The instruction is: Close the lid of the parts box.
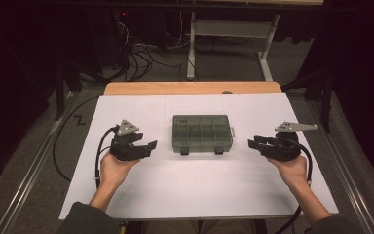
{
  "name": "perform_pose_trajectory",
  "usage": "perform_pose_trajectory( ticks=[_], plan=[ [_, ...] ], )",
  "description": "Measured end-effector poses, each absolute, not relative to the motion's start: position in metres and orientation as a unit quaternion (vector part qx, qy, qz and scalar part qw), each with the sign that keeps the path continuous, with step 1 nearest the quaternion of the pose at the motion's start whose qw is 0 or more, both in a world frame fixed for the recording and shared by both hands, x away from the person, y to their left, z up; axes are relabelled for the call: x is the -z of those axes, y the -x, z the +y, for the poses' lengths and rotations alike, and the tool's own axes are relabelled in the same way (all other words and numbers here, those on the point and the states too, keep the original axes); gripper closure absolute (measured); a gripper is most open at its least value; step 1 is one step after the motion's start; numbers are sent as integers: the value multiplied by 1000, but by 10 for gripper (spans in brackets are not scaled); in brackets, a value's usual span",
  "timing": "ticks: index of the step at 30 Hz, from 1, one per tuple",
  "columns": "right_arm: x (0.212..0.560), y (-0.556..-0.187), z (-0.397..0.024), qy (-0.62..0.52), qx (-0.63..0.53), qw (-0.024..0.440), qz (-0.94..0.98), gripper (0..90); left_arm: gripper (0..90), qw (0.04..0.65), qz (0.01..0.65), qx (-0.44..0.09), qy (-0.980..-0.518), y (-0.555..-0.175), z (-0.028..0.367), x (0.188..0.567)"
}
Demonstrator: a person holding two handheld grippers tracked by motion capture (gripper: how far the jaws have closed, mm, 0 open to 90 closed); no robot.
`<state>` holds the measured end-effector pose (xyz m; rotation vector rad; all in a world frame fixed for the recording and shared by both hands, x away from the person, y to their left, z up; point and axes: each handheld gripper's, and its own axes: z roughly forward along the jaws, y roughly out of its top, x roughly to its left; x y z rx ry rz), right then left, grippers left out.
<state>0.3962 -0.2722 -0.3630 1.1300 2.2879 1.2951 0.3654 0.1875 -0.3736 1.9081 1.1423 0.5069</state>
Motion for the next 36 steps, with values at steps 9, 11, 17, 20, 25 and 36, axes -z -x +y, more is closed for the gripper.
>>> perform_pose_trajectory(
  ticks=[9,11,17,20,25,36],
  plan=[
    [367,-391,-277,-394,-454,141,787,620,379,422,451,-205,-760,-359,188,376],
    [368,-389,-278,-394,-455,143,786,615,378,422,451,-205,-760,-358,189,376],
    [369,-385,-282,-393,-461,144,782,603,378,422,451,-208,-758,-355,191,380],
    [369,-384,-284,-394,-463,145,780,599,378,425,452,-209,-756,-353,192,381],
    [371,-380,-286,-395,-466,147,778,588,377,427,452,-210,-755,-351,193,382],
    [376,-370,-288,-385,-468,164,778,559,377,423,451,-215,-756,-347,196,387]
  ],
)
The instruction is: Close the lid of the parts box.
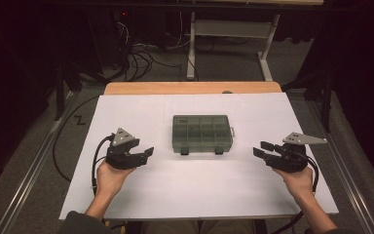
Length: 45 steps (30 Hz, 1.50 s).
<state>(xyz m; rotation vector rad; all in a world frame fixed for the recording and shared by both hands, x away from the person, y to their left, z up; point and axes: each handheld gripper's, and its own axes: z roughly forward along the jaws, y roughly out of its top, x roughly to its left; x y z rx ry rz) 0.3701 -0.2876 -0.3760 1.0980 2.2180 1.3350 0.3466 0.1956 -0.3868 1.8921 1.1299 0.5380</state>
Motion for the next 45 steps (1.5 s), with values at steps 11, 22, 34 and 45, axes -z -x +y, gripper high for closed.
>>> perform_pose_trajectory(
  ticks=[11,22,34,45],
  plan=[
    [382,-364,-291,-387,-481,168,769,540,381,425,450,-219,-754,-342,195,390],
    [388,-359,-296,-393,-481,173,764,525,382,430,450,-218,-752,-337,196,394],
    [397,-355,-299,-395,-475,178,766,516,383,435,454,-218,-747,-334,197,398],
    [405,-352,-301,-394,-477,182,765,501,381,439,456,-228,-740,-330,196,405]
  ],
)
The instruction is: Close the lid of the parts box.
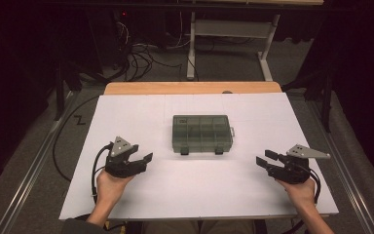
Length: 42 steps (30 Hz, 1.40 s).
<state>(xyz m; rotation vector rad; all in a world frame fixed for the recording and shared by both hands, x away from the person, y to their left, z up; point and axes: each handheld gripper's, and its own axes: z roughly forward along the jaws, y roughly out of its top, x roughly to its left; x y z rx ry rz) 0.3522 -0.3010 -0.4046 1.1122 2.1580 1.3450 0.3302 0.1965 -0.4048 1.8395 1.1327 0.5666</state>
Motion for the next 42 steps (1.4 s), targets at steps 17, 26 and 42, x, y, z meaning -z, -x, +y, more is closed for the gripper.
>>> perform_pose_trajectory(
  ticks=[17,26,42],
  plan=[
    [417,-349,-309,-402,-476,194,758,488,380,442,466,-225,-732,-328,199,416],
    [423,-344,-310,-399,-478,202,756,473,381,443,471,-228,-728,-324,200,422],
    [429,-338,-312,-401,-482,212,750,469,381,441,475,-224,-728,-324,200,427]
  ],
)
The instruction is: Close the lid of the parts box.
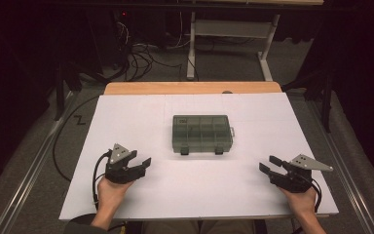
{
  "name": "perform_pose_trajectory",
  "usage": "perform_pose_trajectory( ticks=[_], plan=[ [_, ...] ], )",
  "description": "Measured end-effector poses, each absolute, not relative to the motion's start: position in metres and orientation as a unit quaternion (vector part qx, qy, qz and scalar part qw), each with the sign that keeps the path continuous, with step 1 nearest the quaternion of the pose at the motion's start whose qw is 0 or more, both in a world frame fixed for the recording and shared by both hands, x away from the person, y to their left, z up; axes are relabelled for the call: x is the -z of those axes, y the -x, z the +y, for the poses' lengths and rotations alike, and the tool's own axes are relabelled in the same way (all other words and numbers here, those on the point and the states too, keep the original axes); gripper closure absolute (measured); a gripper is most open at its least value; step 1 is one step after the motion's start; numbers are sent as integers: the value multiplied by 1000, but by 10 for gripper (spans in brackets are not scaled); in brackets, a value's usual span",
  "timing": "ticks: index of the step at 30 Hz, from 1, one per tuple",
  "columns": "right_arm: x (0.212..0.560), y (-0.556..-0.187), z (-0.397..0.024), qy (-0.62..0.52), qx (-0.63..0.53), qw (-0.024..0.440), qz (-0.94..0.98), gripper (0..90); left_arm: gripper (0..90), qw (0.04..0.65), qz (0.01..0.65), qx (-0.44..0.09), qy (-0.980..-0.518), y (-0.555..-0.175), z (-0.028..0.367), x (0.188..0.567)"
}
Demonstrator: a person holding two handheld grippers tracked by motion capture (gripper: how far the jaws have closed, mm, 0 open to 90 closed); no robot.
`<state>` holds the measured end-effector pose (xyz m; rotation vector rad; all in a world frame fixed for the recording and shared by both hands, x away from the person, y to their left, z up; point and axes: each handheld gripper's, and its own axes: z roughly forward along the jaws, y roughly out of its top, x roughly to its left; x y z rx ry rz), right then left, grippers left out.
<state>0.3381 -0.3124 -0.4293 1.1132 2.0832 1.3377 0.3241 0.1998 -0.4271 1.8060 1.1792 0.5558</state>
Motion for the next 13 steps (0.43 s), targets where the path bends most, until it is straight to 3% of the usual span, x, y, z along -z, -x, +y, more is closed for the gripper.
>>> perform_pose_trajectory(
  ticks=[13],
  plan=[
    [430,-339,-312,-401,-482,211,750,467,381,443,473,-222,-728,-325,199,427]
  ],
)
